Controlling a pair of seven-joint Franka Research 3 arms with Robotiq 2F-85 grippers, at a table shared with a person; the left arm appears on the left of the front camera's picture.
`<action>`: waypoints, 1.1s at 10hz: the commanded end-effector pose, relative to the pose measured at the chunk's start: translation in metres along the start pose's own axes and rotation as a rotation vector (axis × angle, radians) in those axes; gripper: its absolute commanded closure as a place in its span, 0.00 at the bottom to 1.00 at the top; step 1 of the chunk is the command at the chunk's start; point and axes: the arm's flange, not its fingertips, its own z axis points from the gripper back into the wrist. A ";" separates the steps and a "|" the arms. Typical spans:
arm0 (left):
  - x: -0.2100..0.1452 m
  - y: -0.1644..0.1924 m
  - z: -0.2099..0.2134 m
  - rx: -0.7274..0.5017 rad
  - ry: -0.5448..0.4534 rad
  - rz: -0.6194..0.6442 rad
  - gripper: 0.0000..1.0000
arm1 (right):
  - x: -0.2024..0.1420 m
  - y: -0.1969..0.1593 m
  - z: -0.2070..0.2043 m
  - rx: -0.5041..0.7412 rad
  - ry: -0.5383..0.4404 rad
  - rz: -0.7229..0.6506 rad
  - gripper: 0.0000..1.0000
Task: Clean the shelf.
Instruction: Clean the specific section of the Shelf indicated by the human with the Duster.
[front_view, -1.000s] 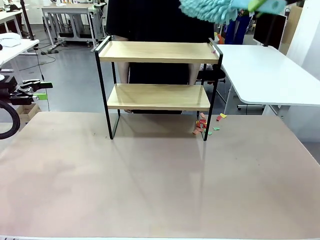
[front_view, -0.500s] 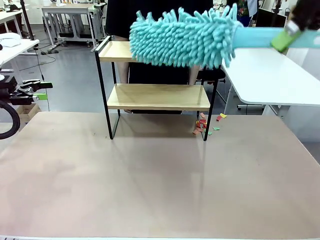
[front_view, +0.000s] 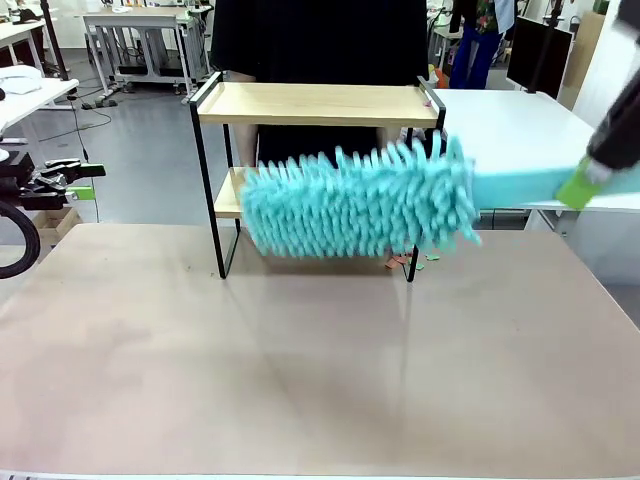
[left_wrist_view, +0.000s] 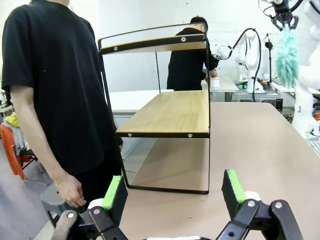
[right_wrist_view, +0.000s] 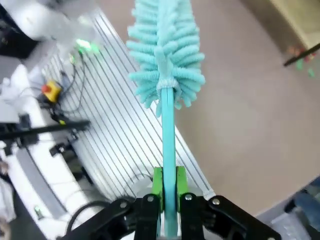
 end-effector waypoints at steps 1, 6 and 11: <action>0.003 -0.002 -0.001 -0.003 0.006 -0.006 0.00 | -0.021 -0.022 -0.026 -0.068 0.070 0.084 0.87; 0.003 -0.002 -0.001 -0.003 0.006 -0.006 0.00 | -0.049 -0.072 -0.081 0.033 0.149 0.065 0.87; 0.003 -0.002 -0.001 -0.003 0.006 -0.006 0.00 | -0.047 -0.061 -0.077 0.018 0.194 0.076 0.87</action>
